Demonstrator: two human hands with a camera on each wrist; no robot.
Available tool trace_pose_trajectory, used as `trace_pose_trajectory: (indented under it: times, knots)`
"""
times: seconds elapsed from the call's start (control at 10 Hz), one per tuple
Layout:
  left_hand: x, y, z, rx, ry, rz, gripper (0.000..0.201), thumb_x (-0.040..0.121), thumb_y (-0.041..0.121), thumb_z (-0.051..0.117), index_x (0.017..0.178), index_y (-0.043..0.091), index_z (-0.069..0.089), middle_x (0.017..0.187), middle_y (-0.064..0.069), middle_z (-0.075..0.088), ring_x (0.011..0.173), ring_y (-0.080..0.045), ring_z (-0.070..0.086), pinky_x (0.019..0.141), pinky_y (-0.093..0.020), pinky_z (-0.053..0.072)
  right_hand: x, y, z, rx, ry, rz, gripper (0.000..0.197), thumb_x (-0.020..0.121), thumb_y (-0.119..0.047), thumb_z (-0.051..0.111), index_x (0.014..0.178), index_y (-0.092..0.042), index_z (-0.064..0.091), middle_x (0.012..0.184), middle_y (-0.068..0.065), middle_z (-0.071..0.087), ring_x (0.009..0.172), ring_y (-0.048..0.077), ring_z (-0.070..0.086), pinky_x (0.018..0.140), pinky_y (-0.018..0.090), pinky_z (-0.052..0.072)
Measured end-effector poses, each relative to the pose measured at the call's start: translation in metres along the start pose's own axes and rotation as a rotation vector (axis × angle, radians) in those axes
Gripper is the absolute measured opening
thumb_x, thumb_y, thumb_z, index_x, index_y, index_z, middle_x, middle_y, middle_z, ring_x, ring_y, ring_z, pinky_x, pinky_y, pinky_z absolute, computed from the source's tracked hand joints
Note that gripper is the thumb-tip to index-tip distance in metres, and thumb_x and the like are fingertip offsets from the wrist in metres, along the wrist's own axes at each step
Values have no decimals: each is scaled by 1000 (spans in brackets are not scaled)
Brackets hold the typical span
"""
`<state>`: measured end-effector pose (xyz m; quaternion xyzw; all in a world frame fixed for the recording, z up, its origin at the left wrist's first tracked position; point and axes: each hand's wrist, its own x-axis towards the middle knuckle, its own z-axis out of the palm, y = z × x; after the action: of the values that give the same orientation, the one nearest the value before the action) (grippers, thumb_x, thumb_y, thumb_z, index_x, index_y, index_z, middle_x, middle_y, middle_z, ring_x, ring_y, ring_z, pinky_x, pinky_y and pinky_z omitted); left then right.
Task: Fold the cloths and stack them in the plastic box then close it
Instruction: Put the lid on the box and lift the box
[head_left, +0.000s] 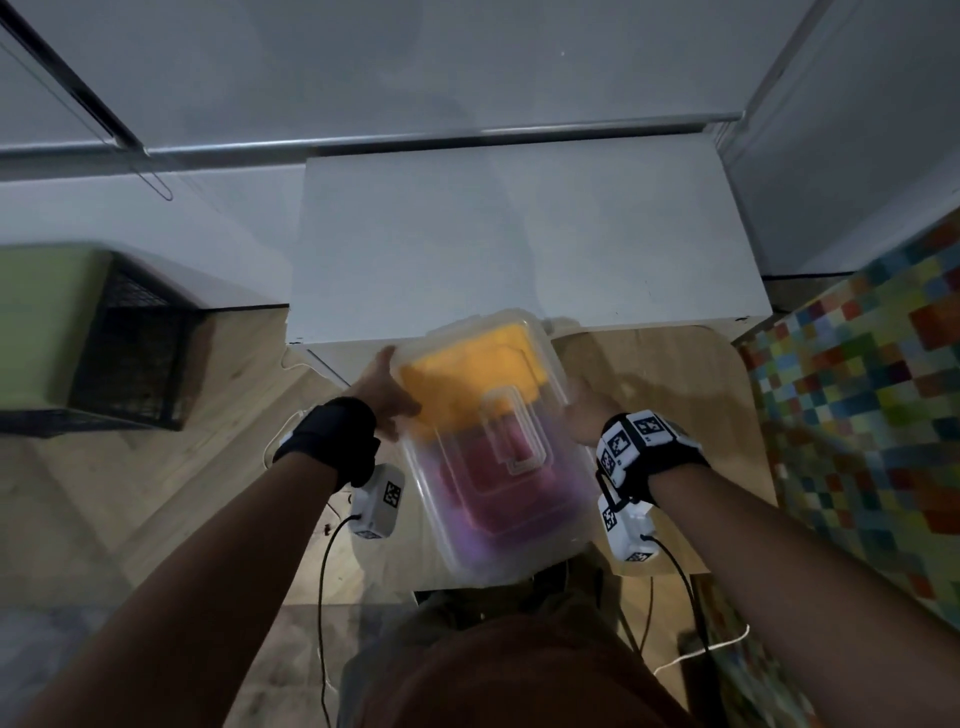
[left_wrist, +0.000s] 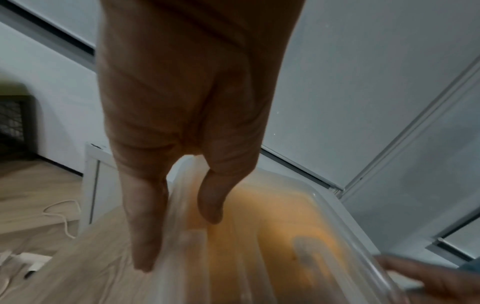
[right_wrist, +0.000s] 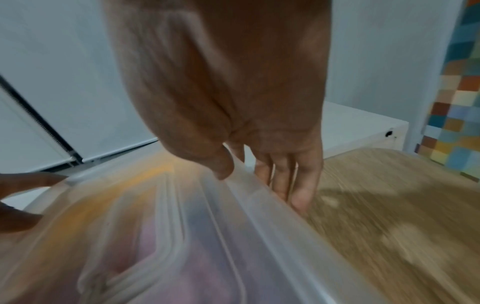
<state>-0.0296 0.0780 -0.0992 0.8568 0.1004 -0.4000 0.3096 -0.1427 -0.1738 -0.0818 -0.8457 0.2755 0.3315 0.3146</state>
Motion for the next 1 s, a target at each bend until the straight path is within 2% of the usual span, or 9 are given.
trace_pose_trajectory:
  times: [0.1, 0.2, 0.3, 0.4, 0.5, 0.7, 0.8, 0.9, 1.0]
  knots:
    - [-5, -25, -1, -81, 49, -98, 95, 81, 5, 76, 147, 31, 12, 87, -24, 63, 56, -33, 65, 62, -52, 60, -1, -11, -2, -5, 156, -183, 35, 104, -25, 40, 137, -17, 42, 110, 10, 65, 82, 23, 61, 64, 30, 46]
    - [-9, -52, -4, 1, 79, -203, 94, 71, 12, 85, 136, 22, 19, 90, -24, 66, 67, -39, 70, 64, -54, 59, 4, -16, 7, 34, 124, -240, 52, 100, -26, 49, 149, -22, 31, 130, 9, 60, 105, 27, 62, 83, 36, 51]
    - [-17, -60, -7, 142, 52, -259, 98, 69, 21, 88, 141, 7, 22, 107, -26, 66, 88, -41, 70, 78, -52, 59, 7, -9, 18, 28, -3, -51, 90, 82, -51, 62, 154, -33, 10, 150, 14, 38, 126, 38, 50, 100, 49, 46]
    - [-24, -52, -9, 402, 88, -201, 104, 71, 29, 86, 147, -2, 22, 141, -22, 46, 129, -38, 48, 104, -45, 45, 5, 3, 20, 77, -91, 142, 91, 87, -55, 54, 156, -27, 2, 156, 15, 27, 136, 40, 38, 104, 45, 38]
    - [-18, -43, -11, 339, 129, 29, 122, 63, 10, 88, 154, 14, 7, 152, -19, 29, 135, -38, 38, 104, -44, 41, 4, 14, 22, 6, -56, 204, 72, 97, -35, 49, 154, -7, 14, 151, 18, 37, 134, 36, 41, 96, 39, 38]
    - [-20, -38, -7, 353, 283, 225, 51, 98, 28, 51, 144, 10, 38, 136, -19, 52, 120, -35, 53, 96, -39, 42, 6, 32, 31, 94, -3, 287, 60, 97, -19, 55, 145, 7, 31, 147, 22, 42, 135, 35, 42, 107, 36, 35]
    - [-27, -54, -10, 412, 300, 194, 46, 97, 28, 52, 136, 5, 43, 129, -20, 57, 117, -36, 55, 93, -40, 43, 3, 13, 19, 51, 63, 292, 70, 96, -17, 52, 151, 2, 15, 138, 20, 50, 122, 36, 53, 98, 39, 47]
    - [-35, -73, -16, 401, 222, 79, 52, 91, 33, 58, 132, 3, 43, 117, -19, 62, 106, -35, 61, 88, -38, 49, 7, 5, 5, 162, 240, 90, 53, 91, -12, 53, 141, -11, 35, 125, 17, 57, 104, 35, 60, 74, 33, 46]
    - [-43, -91, -15, 187, 152, -46, 61, 86, 36, 65, 134, 13, 36, 100, -14, 64, 83, -33, 68, 73, -41, 59, 11, 3, 3, 208, 276, 5, 62, 89, -16, 59, 145, -18, 34, 138, 14, 50, 114, 34, 57, 81, 34, 49]
